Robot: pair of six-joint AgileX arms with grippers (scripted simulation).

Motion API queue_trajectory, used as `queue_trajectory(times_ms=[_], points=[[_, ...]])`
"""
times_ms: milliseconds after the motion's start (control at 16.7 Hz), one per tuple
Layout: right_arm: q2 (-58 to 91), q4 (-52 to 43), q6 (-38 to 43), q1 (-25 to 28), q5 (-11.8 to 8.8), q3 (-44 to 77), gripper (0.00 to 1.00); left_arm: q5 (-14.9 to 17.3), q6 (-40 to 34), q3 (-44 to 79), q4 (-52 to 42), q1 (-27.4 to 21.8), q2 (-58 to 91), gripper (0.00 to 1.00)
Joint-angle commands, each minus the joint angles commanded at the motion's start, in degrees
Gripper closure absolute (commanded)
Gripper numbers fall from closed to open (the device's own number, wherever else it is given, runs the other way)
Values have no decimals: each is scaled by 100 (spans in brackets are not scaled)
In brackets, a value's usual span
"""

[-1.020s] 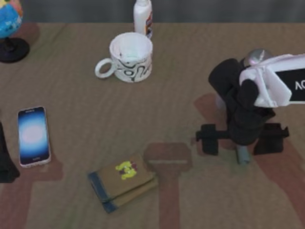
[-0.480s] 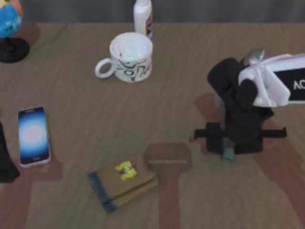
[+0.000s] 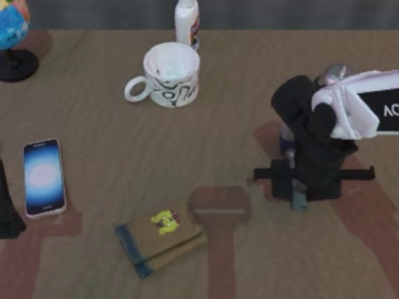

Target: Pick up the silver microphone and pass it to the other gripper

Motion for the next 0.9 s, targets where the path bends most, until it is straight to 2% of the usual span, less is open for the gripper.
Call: queue_trajectory(times_ms=[60, 240, 420, 660, 900], points=[[-242, -54, 176, 74, -262, 135, 100, 0, 0, 0, 0, 0, 0, 0], [-268, 131, 105, 89, -310, 104, 100, 0, 0, 0, 0, 0, 0, 0], [-389, 830, -143, 113, -488, -42, 100, 0, 0, 0, 0, 0, 0, 0], [-698, 2482, -681, 128, -876, -454, 100, 0, 0, 0, 0, 0, 0, 0], [-1129, 4680, -1374, 141, -1358, -1044, 100, 0, 0, 0, 0, 0, 0, 0]])
